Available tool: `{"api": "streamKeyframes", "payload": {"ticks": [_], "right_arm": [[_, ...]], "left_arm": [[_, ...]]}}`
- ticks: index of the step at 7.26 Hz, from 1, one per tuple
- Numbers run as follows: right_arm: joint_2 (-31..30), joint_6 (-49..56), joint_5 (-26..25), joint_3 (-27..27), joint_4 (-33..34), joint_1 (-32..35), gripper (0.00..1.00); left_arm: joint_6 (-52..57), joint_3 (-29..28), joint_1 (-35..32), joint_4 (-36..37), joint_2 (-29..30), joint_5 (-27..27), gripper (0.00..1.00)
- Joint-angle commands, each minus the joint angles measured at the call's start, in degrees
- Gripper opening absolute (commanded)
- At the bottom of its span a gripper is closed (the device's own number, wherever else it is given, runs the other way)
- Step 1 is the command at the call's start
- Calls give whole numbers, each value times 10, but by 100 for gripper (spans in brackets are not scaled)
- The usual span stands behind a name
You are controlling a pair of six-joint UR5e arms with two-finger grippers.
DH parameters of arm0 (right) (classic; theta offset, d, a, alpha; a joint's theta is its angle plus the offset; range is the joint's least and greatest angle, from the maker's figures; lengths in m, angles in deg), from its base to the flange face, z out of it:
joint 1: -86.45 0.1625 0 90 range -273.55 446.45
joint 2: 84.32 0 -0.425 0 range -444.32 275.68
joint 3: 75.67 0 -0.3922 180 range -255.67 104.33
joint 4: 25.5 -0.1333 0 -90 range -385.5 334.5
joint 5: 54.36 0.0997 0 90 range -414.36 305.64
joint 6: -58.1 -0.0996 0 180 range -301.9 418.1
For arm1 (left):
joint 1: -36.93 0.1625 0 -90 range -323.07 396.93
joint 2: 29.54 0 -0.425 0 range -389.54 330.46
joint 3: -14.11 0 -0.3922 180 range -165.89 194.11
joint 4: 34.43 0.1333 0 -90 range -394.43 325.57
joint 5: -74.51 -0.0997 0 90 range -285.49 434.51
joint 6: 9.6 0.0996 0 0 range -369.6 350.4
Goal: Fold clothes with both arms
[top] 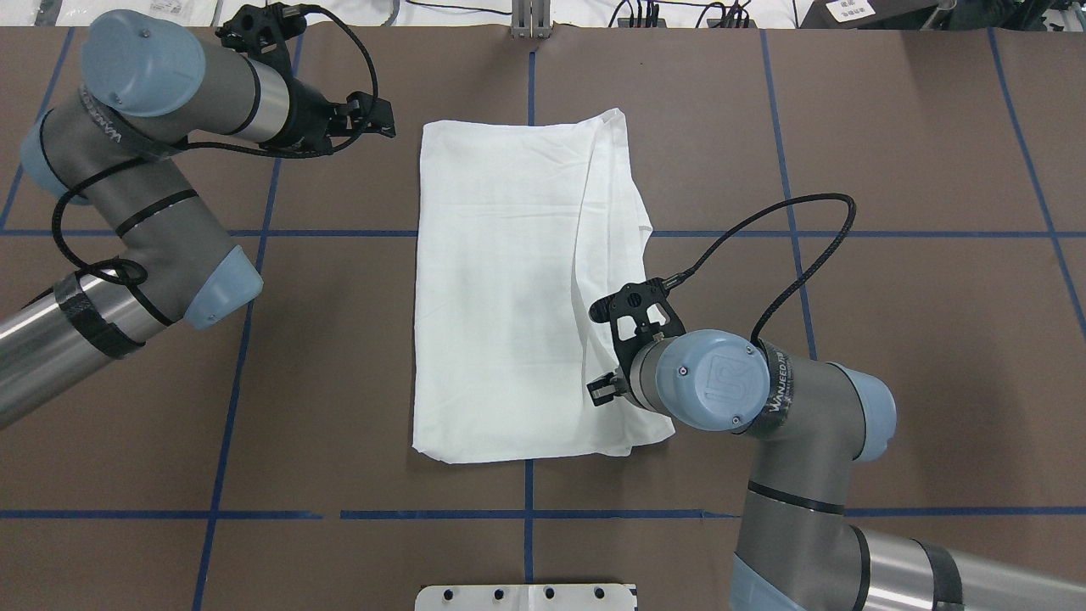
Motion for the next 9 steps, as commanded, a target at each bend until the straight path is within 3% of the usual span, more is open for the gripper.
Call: {"api": "streamKeyframes", "payload": {"ticks": [1,2,8,9], "right_arm": [[0,-2,-1,0,0,-2,7],[0,-5,-1,0,0,-2,0],[-83,-7,15,66,7,3,0],[-80,-7,16,66,7,2,23]], "left_arm": [[0,0,1,0,1,0,100],[0,1,1,0,2,1,100],[-9,4,3,3,15,1,100],[-9,4,3,1,15,1,100]]}}
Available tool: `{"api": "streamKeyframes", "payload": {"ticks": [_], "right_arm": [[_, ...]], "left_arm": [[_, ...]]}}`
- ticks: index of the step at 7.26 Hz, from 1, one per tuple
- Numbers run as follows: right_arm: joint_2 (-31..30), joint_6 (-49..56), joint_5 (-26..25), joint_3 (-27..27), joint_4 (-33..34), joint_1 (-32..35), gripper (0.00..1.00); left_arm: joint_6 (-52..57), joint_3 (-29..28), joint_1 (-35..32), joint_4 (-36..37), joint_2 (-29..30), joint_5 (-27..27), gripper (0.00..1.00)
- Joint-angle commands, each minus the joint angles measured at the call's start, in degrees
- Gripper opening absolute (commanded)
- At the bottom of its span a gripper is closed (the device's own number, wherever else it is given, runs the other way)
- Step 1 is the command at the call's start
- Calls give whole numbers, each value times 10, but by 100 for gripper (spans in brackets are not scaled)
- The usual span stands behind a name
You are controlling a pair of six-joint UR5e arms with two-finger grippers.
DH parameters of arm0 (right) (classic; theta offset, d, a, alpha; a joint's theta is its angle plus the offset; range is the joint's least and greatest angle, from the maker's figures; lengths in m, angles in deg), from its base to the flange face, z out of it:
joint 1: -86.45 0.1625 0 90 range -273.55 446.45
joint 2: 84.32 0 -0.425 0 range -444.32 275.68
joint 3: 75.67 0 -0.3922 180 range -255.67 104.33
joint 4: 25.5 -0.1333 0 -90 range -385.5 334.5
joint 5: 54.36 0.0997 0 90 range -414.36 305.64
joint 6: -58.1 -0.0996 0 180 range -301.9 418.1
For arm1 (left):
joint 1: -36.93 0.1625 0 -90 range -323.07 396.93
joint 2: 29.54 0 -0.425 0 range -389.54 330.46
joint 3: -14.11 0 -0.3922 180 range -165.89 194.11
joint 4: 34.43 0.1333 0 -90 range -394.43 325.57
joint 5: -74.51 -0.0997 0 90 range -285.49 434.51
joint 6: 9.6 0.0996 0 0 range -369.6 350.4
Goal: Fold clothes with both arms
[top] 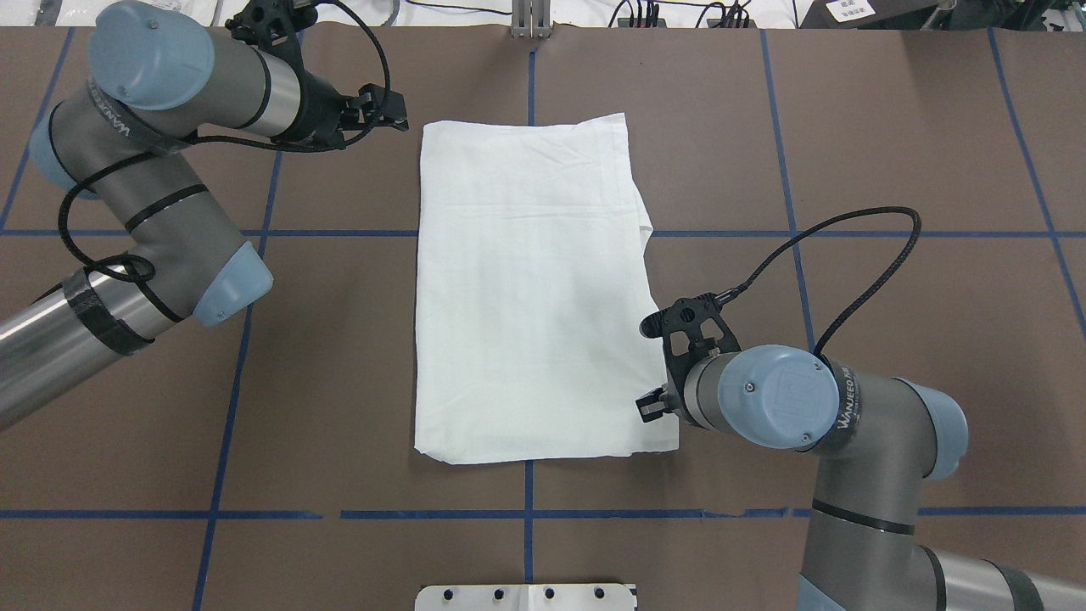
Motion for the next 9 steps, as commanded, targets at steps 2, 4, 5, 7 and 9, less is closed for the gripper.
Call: {"api": "streamKeyframes", "payload": {"ticks": [2,4,5,7,9], "right_arm": [[4,-29,0,-2,-2,-2,100],[12,-31,2,-1,-7,12,100],[18,-34,7,3,-7,27,100],[29,-43,61,18,-6,60,100],[29,-112,141,35,0,91,100]], "left_arm": [[0,1,0,-1,2,0,100],[0,1,0,-1,1,1,100],[0,1,2,3,0,11,100],[-26,9,24,5,-8,36,100],[-96,61,75,4,-48,33,100]]}}
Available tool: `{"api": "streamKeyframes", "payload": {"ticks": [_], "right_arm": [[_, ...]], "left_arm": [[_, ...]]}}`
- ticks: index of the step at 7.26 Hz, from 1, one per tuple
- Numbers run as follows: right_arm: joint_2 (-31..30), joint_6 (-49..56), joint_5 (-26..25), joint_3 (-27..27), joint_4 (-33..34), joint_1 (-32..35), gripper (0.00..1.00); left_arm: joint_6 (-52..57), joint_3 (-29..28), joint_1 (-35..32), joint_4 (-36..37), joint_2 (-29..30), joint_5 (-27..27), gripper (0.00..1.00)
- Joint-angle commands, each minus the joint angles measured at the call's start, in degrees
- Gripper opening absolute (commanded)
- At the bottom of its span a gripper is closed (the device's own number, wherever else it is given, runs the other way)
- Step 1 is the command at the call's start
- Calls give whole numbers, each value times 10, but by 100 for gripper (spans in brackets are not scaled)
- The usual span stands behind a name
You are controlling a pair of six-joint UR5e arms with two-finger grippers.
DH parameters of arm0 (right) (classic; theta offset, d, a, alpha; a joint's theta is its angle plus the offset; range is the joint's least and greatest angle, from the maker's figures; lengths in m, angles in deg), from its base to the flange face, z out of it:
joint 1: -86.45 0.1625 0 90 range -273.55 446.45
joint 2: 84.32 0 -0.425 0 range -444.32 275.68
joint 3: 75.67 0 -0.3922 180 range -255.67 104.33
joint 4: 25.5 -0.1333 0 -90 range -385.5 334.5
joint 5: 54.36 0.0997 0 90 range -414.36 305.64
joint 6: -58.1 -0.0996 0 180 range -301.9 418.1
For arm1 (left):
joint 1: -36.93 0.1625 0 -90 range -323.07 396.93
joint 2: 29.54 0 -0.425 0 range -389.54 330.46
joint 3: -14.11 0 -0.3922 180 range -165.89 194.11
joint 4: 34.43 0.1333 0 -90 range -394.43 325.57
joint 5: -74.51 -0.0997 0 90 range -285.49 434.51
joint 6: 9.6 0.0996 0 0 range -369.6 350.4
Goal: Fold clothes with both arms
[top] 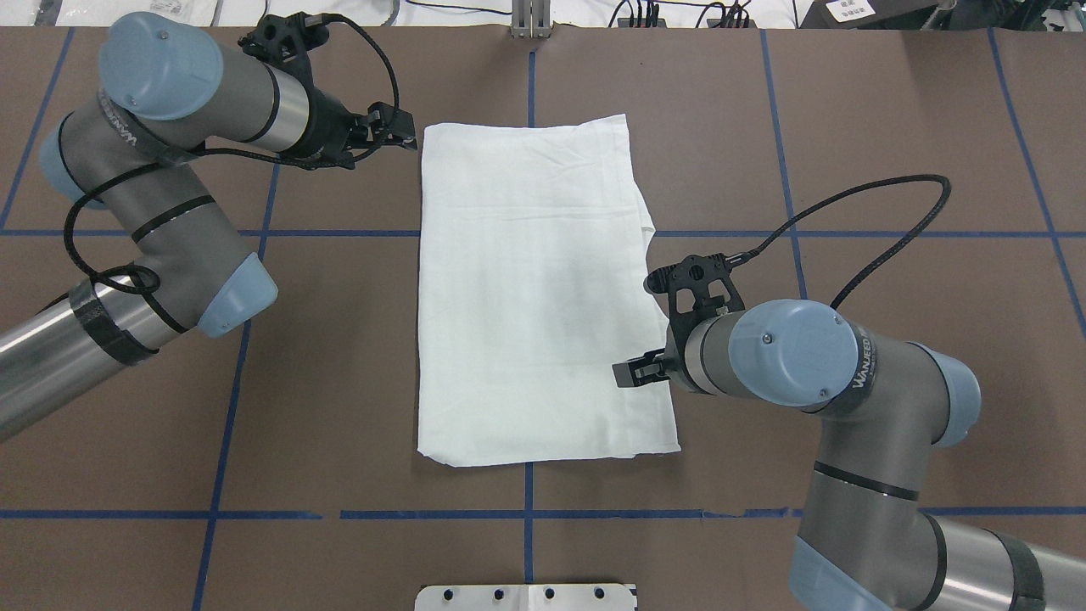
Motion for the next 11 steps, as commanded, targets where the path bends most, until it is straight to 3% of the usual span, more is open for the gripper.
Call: {"api": "streamKeyframes", "payload": {"ticks": [1,2,3,4,6,7,9,11], "right_arm": [[-2,-54,53,12,4,24,100],[-3,-55,54,10,4,25,100],[-3,-56,56,10,4,32,100],[-3,-69,56,10,4,33,100],[-1,-79,56,10,4,36,100],[-1,-79,56,10,4,38,100],[0,-82,56,11,4,39,100],[-1,-82,56,11,4,41,100]], "left_arm": [[-81,80,54,2,-63,-4,100],[-120,121,85,4,-105,-7,100],[-182,151,137,5,-140,-44,100],[-223,153,189,11,-148,-90,100],[-293,152,247,26,-144,-119,100],[-298,152,261,40,-135,-123,99],[-312,151,270,62,-116,-124,85],[-312,145,274,62,-117,-125,83]]}}
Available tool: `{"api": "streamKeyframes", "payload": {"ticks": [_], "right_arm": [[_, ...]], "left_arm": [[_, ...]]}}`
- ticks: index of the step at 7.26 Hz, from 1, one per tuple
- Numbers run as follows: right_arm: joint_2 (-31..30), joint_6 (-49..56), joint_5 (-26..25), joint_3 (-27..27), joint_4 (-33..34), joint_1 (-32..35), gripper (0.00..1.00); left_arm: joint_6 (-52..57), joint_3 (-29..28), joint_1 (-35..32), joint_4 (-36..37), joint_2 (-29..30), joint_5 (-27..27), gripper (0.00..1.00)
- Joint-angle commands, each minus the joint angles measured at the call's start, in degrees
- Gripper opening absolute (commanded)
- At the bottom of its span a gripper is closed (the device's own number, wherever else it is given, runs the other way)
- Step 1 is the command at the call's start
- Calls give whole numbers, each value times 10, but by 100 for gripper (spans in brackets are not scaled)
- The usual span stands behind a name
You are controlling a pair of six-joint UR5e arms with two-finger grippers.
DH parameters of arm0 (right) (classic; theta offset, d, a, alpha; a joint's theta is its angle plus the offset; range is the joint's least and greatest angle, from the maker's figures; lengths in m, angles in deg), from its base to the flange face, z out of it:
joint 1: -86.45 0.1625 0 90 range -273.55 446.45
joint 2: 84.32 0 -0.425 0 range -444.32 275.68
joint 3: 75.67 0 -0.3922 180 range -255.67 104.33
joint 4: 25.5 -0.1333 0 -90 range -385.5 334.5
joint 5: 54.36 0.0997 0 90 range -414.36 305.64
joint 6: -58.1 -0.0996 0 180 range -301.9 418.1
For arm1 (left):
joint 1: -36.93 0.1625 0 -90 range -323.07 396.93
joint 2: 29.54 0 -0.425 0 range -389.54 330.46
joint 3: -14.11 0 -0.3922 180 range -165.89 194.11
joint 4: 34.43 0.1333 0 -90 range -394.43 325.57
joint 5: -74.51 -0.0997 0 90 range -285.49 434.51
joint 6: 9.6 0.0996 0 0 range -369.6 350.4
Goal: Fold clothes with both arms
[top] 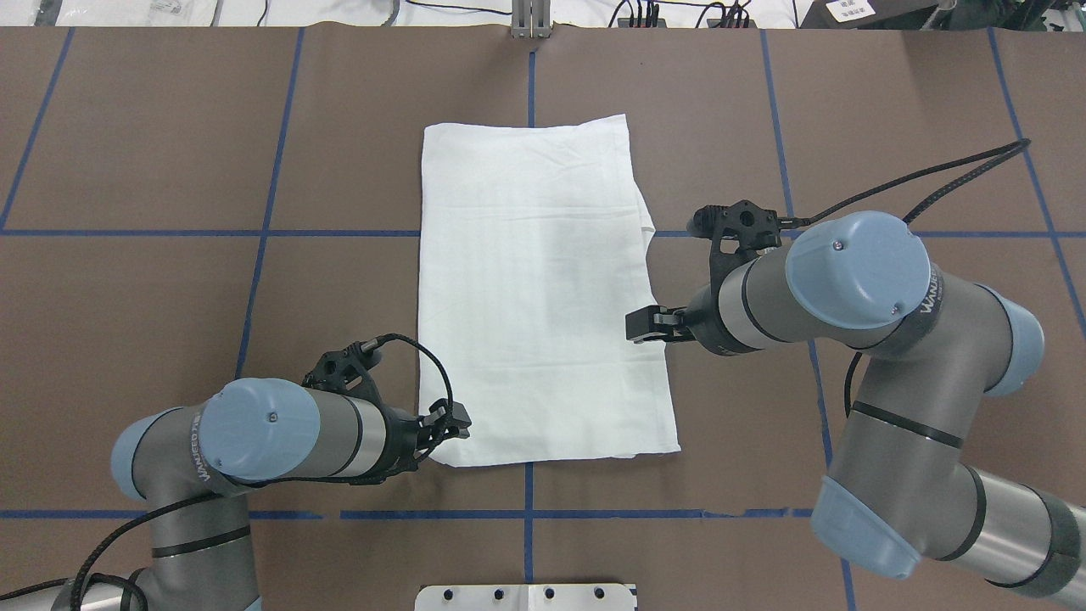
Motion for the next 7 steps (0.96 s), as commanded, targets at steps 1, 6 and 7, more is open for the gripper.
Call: {"api": "streamKeyframes", "payload": {"ticks": [1,6,7], "right_arm": [[0,0,0,-1,0,1,100],[0,0,0,-3,0,3,100],[0,0,0,-4,0,4,100]], "left_arm": [[-1,-3,3,2,0,-1,83],[-1,-5,2,9,1,-11,76],[-1,-5,1,10,1,-12,71]]}}
